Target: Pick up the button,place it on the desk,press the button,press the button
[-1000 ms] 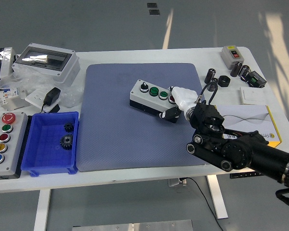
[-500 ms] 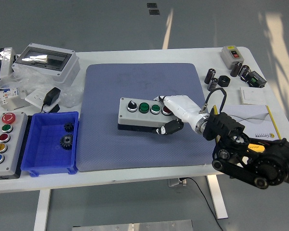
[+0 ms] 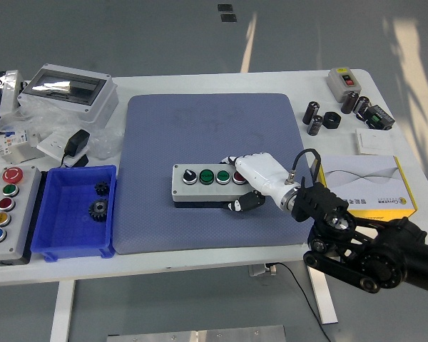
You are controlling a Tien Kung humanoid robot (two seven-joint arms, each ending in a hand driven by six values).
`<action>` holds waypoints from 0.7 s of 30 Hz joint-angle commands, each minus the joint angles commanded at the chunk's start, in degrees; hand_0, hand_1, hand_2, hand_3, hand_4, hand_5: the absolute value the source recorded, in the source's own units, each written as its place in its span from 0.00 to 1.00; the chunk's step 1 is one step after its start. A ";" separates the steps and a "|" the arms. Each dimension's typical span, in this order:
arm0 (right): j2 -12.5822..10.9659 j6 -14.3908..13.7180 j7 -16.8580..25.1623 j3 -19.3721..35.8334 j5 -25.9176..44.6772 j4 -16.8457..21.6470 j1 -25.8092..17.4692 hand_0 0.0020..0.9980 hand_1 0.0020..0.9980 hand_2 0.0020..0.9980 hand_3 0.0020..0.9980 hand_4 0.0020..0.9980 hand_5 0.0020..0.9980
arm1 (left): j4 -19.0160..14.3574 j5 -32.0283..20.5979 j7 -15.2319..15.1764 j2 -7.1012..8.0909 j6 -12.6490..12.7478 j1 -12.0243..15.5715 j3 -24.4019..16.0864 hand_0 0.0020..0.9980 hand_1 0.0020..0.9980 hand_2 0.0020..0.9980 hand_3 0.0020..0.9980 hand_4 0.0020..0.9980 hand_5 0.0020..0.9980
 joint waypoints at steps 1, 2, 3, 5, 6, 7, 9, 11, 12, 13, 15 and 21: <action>0.00 0.06 -0.12 0.13 -0.05 0.06 -0.06 0.25 0.34 0.38 0.44 0.35 0.00 | 0.00 0.00 -0.01 0.00 -0.01 -0.01 0.01 0.63 0.60 0.55 0.61 0.61 0.21; -0.03 0.15 -0.24 0.18 -0.02 0.12 -0.11 0.41 0.42 0.39 0.47 0.41 0.00 | 0.00 0.04 -0.01 0.00 -0.02 -0.03 0.00 0.63 0.60 0.55 0.61 0.61 0.21; -0.06 0.24 -0.31 0.18 0.05 0.15 -0.13 0.41 0.42 0.39 0.47 0.41 0.00 | 0.00 0.05 -0.02 0.00 -0.02 -0.05 0.00 0.63 0.60 0.55 0.61 0.61 0.21; -0.16 0.62 -0.43 0.05 0.46 0.19 -0.14 0.41 0.42 0.39 0.47 0.41 0.00 | 0.00 0.04 -0.04 0.03 -0.02 -0.09 0.01 0.63 0.60 0.55 0.61 0.61 0.21; -0.20 0.82 -0.43 0.01 0.62 0.18 -0.13 0.41 0.42 0.39 0.47 0.41 0.00 | 0.00 0.06 -0.04 0.04 -0.02 -0.11 0.00 0.63 0.60 0.55 0.61 0.61 0.21; -0.24 1.17 -0.40 -0.01 0.89 0.16 -0.12 0.41 0.42 0.39 0.47 0.41 0.00 | 0.00 0.09 -0.02 0.05 -0.03 -0.14 -0.01 0.63 0.60 0.55 0.61 0.61 0.21; -0.30 2.13 -0.21 -0.01 1.51 0.03 -0.07 0.50 0.56 0.53 0.58 0.53 0.00 | 0.00 0.10 -0.02 0.09 -0.03 -0.18 -0.01 0.63 0.60 0.55 0.61 0.61 0.22; -0.35 3.29 0.07 0.16 2.18 -0.11 -0.05 0.50 0.56 0.53 0.58 0.53 0.00 | 0.00 0.12 -0.01 0.14 -0.03 -0.22 -0.04 0.63 0.60 0.55 0.61 0.61 0.22; -0.40 3.83 0.26 0.34 2.52 -0.11 -0.06 0.50 0.56 0.53 0.58 0.53 0.00 | 0.00 0.12 0.00 0.16 -0.03 -0.22 -0.03 0.63 0.60 0.55 0.61 0.61 0.22; -0.43 4.26 0.37 0.51 2.78 -0.08 -0.08 0.50 0.56 0.53 0.58 0.53 0.00 | 0.00 0.13 0.01 0.16 -0.03 -0.22 -0.03 0.63 0.60 0.55 0.61 0.61 0.22; -0.52 5.03 0.64 0.92 3.45 0.10 -0.10 0.59 0.64 0.63 0.65 0.42 0.00 | 0.00 0.16 0.06 0.17 -0.04 -0.20 -0.03 0.63 0.60 0.55 0.61 0.61 0.21; -0.80 6.42 1.27 2.09 6.19 0.92 -0.23 0.72 0.74 0.75 0.72 0.49 0.00 | 0.00 0.28 0.17 0.17 -0.05 -0.15 -0.06 0.63 0.60 0.55 0.61 0.61 0.21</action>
